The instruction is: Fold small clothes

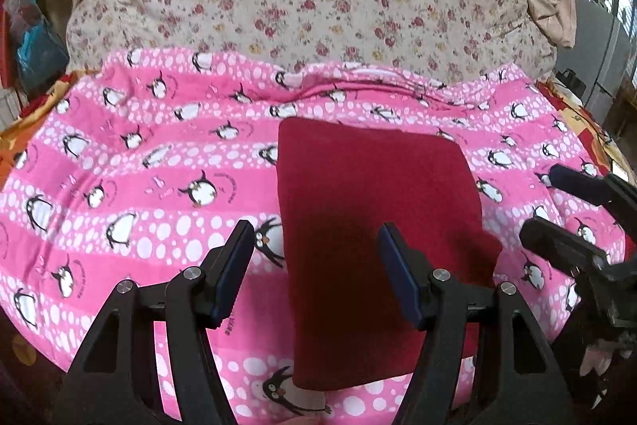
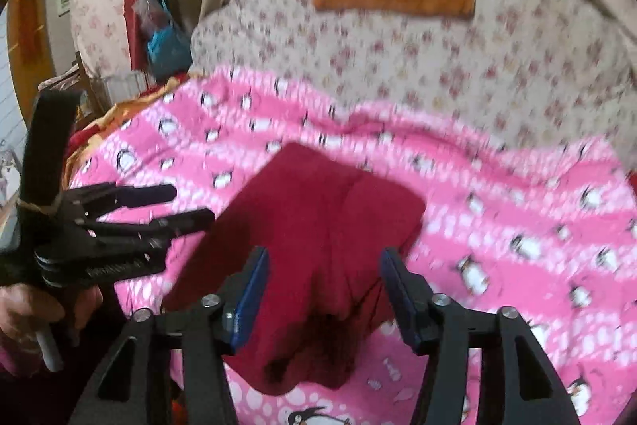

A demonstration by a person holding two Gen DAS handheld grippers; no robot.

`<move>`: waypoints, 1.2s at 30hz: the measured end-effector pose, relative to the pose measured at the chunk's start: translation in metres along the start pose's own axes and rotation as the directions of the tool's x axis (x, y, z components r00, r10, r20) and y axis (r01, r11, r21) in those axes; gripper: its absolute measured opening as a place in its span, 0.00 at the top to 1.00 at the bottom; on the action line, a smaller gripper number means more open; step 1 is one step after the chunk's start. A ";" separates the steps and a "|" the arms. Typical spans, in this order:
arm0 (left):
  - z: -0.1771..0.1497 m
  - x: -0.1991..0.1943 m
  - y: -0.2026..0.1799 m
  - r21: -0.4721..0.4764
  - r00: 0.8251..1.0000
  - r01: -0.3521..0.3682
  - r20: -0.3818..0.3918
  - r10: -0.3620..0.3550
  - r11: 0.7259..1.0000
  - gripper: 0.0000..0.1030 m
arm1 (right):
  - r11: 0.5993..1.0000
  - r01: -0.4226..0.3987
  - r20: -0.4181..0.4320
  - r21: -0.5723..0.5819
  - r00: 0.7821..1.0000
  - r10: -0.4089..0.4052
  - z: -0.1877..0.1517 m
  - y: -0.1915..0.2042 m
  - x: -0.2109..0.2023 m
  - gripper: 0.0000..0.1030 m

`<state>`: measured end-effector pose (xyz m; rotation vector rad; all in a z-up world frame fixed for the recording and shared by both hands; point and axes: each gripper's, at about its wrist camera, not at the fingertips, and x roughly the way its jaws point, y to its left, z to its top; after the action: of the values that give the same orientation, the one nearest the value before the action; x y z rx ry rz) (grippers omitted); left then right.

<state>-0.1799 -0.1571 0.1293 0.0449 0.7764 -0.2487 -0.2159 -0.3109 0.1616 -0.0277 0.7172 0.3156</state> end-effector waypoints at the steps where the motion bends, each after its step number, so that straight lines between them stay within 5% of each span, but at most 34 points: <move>1: 0.001 -0.002 0.001 0.000 1.000 -0.006 0.007 0.006 1.000 0.37 | 1.000 0.011 0.015 0.001 1.000 -0.011 0.002 0.002 -0.003 0.22; 7: 0.002 -0.011 0.007 -0.016 0.999 -0.027 0.034 0.027 1.000 0.37 | 0.997 -0.021 0.048 0.071 0.999 0.018 0.008 0.003 -0.006 0.21; 15: 0.001 -0.013 0.011 -0.039 0.999 -0.032 0.041 0.033 0.999 0.37 | 0.983 -0.079 -0.009 0.165 0.997 0.081 0.005 0.004 0.009 0.21; 36: -0.002 -0.003 0.010 -0.042 0.998 -0.046 0.032 0.047 0.998 0.37 | 0.979 -0.049 -0.061 0.198 0.996 0.062 0.001 -0.001 0.028 0.21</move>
<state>-0.1810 -0.1459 0.1300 0.0202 0.7466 -0.1889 -0.1953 -0.3042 0.1447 0.1705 0.8139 0.2965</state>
